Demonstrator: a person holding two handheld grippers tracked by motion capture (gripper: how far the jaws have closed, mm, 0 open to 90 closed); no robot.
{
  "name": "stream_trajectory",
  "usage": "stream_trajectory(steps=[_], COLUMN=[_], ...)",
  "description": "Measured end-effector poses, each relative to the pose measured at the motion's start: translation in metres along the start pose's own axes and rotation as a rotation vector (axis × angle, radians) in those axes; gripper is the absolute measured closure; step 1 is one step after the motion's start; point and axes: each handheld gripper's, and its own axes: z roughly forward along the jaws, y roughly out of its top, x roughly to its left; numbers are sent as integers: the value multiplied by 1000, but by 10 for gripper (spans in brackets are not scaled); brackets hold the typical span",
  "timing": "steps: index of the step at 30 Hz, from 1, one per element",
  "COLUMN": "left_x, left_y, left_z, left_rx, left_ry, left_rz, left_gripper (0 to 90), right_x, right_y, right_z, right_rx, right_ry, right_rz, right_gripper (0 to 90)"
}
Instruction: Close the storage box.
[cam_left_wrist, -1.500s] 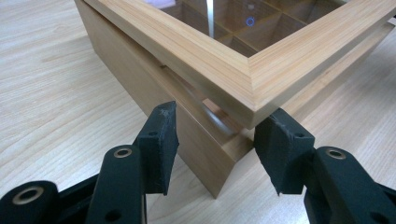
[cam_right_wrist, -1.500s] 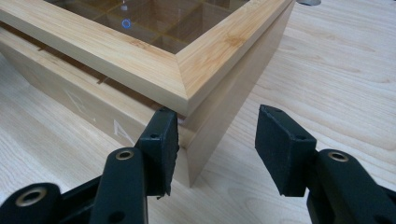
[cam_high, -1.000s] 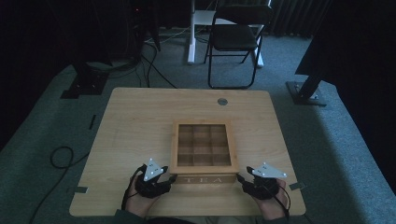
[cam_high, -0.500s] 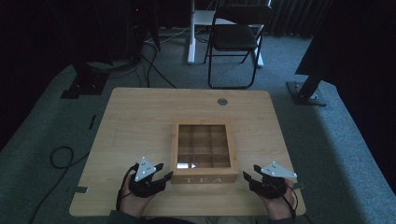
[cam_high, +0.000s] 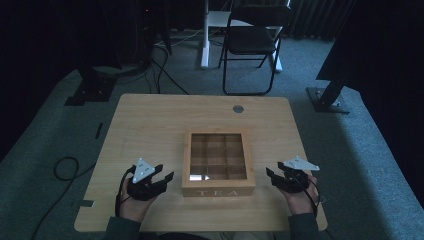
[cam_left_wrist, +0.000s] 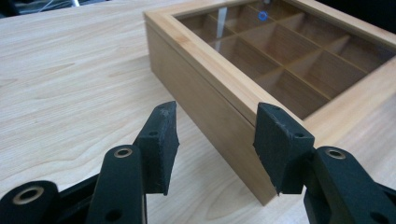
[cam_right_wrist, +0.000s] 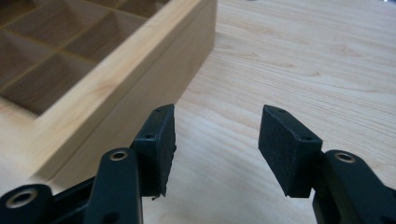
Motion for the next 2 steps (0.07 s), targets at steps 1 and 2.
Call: stream_trajectory(steps=[1, 2], left_x=[1, 0], left_y=[1, 1], left_z=[-1, -2], left_rx=[-6, -10], left_ry=[0, 0], left_rz=[-3, -3], left_gripper=[498, 496], right_x=[-3, -6], right_y=[1, 2], right_z=[5, 12], right_rx=[9, 27], right_ry=[0, 9], right_rz=[9, 14], right_gripper=[441, 428])
